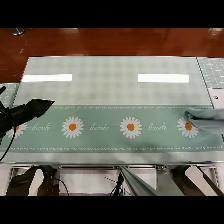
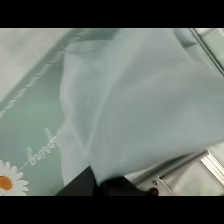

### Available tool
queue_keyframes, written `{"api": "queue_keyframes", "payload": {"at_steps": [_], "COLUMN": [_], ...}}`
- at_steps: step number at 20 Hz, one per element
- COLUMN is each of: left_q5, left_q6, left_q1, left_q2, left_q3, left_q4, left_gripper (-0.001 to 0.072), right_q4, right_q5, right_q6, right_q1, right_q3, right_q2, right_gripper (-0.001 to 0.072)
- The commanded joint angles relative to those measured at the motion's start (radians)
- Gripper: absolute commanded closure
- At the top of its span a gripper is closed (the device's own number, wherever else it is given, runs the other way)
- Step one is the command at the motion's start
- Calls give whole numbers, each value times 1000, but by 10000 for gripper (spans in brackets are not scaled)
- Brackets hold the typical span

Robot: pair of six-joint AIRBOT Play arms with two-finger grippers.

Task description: Fold the shirts.

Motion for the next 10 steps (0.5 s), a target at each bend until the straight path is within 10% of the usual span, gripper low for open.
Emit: {"api": "queue_keyframes", "payload": {"at_steps": [1, 4, 6, 10], "left_q5": [4, 45, 74, 76], "left_q6": [0, 0, 0, -8], "left_q1": [1, 1, 1, 1], "left_q2": [0, 0, 0, -32], "left_q3": [0, 0, 0, 34], "left_q4": [-24, -35, -39, -45], "left_gripper": [690, 690, 690, 690], "right_q4": [-259, -489, -511, -370], "right_q5": [-11, -42, -40, -105], "right_q6": [53, 159, 168, 133], "right_q1": [-127, -130, -130, -128], "right_q3": [-188, -285, -333, -285], "right_q2": [166, 269, 293, 238], "right_gripper": [678, 584, 87, 82]}}
